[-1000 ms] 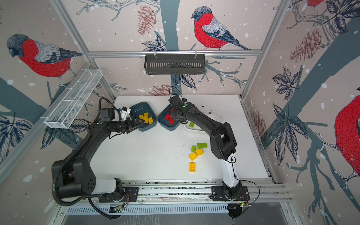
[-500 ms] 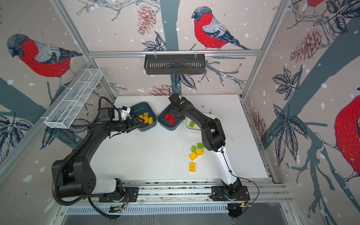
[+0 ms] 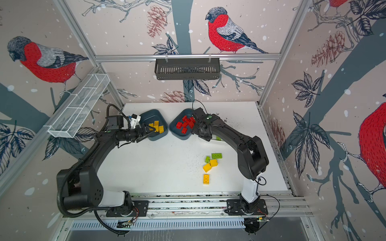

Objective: Sort the legos into containers by color
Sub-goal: 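Lower the right gripper onto a lime-green brick and grasp it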

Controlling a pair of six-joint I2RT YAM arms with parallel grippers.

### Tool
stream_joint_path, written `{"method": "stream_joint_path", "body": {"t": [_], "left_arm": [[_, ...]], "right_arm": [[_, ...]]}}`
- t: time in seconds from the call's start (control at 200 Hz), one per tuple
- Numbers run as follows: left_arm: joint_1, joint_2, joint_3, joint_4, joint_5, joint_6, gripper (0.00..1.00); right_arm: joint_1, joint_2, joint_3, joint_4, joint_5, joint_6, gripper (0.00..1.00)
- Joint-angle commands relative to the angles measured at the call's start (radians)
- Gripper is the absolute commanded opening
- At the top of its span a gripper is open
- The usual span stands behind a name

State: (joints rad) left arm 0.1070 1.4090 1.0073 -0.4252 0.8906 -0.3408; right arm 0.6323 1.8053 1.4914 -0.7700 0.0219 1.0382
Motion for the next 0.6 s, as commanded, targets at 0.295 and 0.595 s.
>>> {"method": "stream_joint_path", "body": {"t": [0.295,0.595], "left_arm": [[-0.042,-0.006,-0.037,0.036,0.021,-0.001,0.91],[-0.052,-0.059,-0.091,0.031,0.014,-0.006,0.91]], "right_arm": [[-0.002,-0.132,-0.319,0.01,-0.058,0.147,0.73],[0.018,-0.101,-0.397,0.101,-0.059,0.134,0.58]]}}
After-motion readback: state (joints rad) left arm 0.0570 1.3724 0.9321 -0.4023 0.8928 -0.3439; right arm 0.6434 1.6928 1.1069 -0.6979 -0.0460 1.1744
